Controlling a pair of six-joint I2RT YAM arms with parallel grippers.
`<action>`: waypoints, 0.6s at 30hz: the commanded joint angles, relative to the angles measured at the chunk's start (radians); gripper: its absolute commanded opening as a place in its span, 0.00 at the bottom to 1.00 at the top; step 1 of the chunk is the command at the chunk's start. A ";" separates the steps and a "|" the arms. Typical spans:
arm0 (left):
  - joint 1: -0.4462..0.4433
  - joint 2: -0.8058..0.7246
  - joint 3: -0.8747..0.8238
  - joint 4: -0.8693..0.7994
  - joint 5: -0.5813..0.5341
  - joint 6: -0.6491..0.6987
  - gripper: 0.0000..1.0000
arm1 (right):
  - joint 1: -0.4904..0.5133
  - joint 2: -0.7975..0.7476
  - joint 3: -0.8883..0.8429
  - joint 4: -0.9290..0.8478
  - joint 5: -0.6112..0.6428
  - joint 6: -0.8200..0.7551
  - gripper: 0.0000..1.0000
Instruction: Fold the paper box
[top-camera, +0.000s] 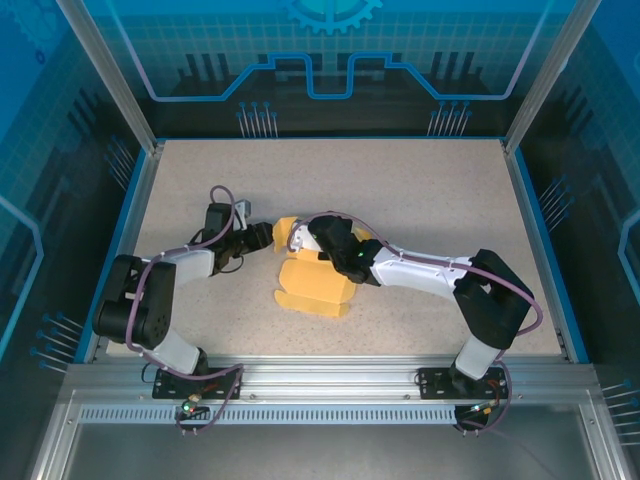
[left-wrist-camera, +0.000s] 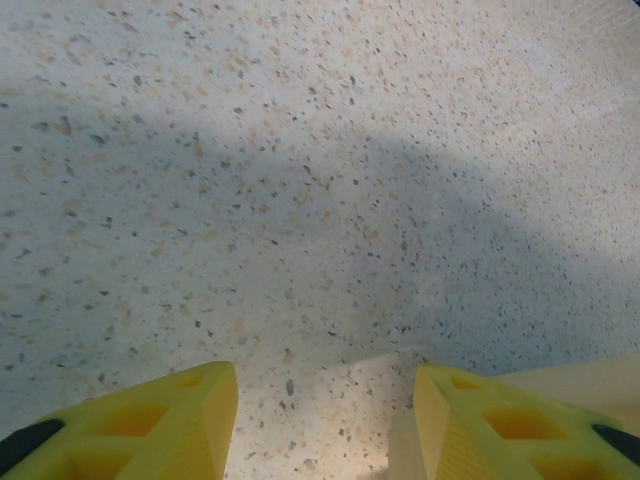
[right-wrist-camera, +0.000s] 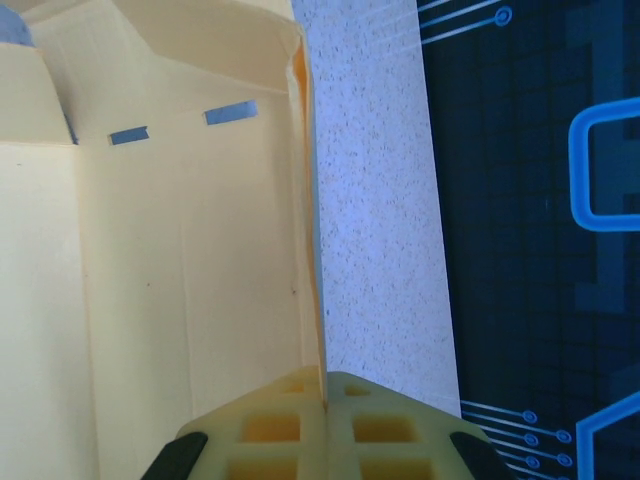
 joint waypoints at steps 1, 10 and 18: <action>0.022 -0.008 0.032 0.005 -0.023 0.017 0.51 | 0.015 -0.018 0.011 0.075 -0.040 -0.033 0.00; 0.041 0.036 0.060 0.021 -0.001 0.034 0.51 | -0.018 -0.012 -0.003 0.117 -0.109 -0.082 0.00; 0.015 0.032 0.026 0.083 0.076 0.037 0.51 | -0.043 0.010 -0.032 0.146 -0.104 -0.101 0.00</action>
